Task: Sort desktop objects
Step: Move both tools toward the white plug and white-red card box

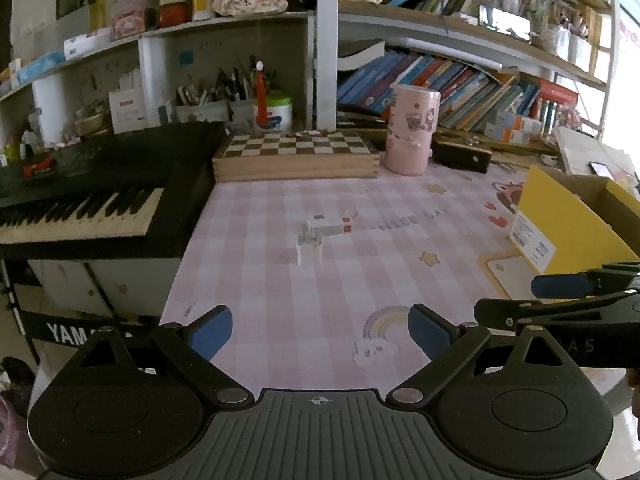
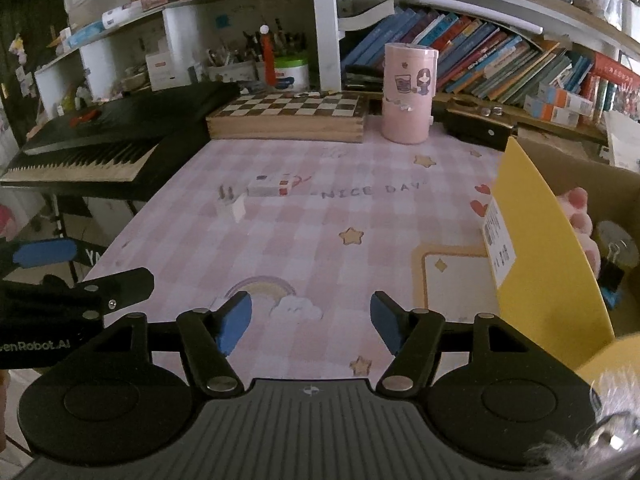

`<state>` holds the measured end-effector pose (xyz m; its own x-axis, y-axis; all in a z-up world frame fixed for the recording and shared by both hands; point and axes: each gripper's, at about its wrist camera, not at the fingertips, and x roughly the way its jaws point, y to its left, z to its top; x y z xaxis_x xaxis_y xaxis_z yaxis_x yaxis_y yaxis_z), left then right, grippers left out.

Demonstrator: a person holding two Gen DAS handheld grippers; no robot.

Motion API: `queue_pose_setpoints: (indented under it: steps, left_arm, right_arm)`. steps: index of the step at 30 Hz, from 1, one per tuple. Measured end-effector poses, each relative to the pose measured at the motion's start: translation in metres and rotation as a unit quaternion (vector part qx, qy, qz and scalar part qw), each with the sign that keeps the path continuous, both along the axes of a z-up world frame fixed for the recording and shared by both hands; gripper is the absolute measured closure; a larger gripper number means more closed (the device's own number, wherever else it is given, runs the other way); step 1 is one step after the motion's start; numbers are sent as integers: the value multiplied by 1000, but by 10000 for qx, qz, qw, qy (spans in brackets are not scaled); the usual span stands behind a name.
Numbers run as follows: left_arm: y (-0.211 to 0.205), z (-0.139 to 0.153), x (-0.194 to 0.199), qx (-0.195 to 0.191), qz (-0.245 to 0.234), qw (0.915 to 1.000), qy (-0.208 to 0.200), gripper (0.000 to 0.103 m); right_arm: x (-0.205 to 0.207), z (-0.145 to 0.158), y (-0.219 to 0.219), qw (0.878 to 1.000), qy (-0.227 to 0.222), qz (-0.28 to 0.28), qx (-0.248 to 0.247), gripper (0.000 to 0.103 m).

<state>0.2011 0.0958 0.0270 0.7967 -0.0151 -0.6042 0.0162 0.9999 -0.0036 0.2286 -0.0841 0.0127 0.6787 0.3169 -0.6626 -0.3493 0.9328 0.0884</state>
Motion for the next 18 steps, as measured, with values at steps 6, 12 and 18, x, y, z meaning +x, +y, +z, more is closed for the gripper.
queue_pose_setpoints:
  steps: [6,12,18]
  left_arm:
    - [1,1,22,73,184,9998,13,6]
    - [4,-2,44,136,405,9991,50,6]
    - [4,-10,70,153,496,9986,121,8]
  right_arm:
    - [30,-1,1,9999,72,87,100,37]
    - [60,-2,6,9995,141,213,183,36]
    - [86,-3,11,9992,139,309,208,36]
